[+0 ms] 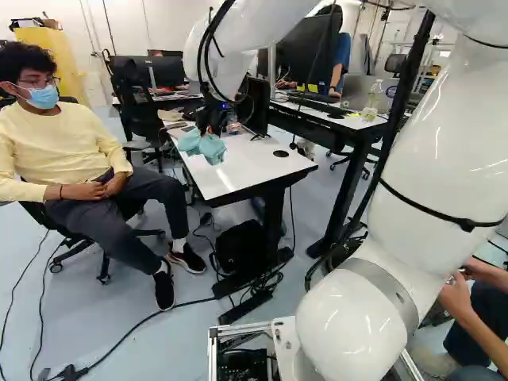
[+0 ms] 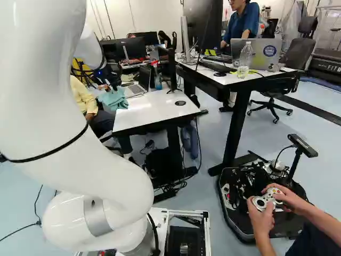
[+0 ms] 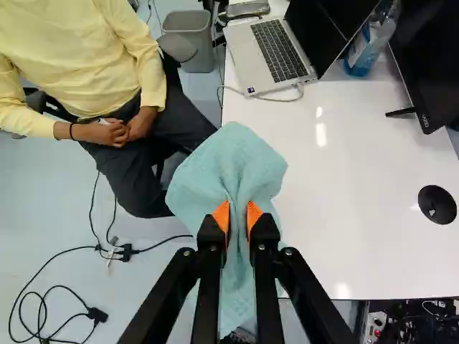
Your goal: Clean the table with the green towel
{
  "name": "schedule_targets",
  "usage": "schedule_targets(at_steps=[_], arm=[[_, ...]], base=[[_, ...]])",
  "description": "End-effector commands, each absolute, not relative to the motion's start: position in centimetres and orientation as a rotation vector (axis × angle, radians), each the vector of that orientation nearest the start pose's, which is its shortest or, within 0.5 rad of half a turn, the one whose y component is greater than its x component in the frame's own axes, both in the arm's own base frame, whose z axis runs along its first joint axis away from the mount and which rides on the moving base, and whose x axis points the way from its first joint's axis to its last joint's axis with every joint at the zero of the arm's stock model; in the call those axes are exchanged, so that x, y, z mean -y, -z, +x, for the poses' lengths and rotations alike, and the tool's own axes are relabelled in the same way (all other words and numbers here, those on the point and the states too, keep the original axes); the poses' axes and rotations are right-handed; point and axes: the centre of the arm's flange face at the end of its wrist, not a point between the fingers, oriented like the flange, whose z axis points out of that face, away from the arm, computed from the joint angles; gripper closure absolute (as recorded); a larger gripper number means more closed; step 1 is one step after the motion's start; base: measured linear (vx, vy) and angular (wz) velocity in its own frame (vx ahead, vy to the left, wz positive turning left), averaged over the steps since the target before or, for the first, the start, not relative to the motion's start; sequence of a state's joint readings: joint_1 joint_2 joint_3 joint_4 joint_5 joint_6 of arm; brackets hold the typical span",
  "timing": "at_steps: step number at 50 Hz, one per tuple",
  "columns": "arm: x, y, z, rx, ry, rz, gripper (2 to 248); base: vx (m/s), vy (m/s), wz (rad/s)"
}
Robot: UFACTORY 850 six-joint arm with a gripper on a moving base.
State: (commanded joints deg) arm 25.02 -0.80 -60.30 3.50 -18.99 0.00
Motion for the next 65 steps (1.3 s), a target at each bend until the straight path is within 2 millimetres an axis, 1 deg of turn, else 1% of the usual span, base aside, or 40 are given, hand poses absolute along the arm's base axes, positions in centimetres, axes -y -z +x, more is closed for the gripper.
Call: schedule_targets(at_steps=[13,20,47,56,65], arm=[[-21.5,-59.9,45.4,0.538,0.991,-2.729,199],[-21.0,-59.9,44.9,0.531,0.992,-2.731,199],[-16.5,-59.8,42.7,0.439,1.012,-2.765,199],[-14.9,-59.8,42.4,0.397,1.02,-2.779,199],[-13.5,-59.8,42.7,0.354,1.027,-2.794,199]], base=[[0.0,0.0,0.0],[0.0,0.0,0.0],[0.0,0.0,0.0],[0.0,0.0,0.0],[0.0,0.0,0.0]])
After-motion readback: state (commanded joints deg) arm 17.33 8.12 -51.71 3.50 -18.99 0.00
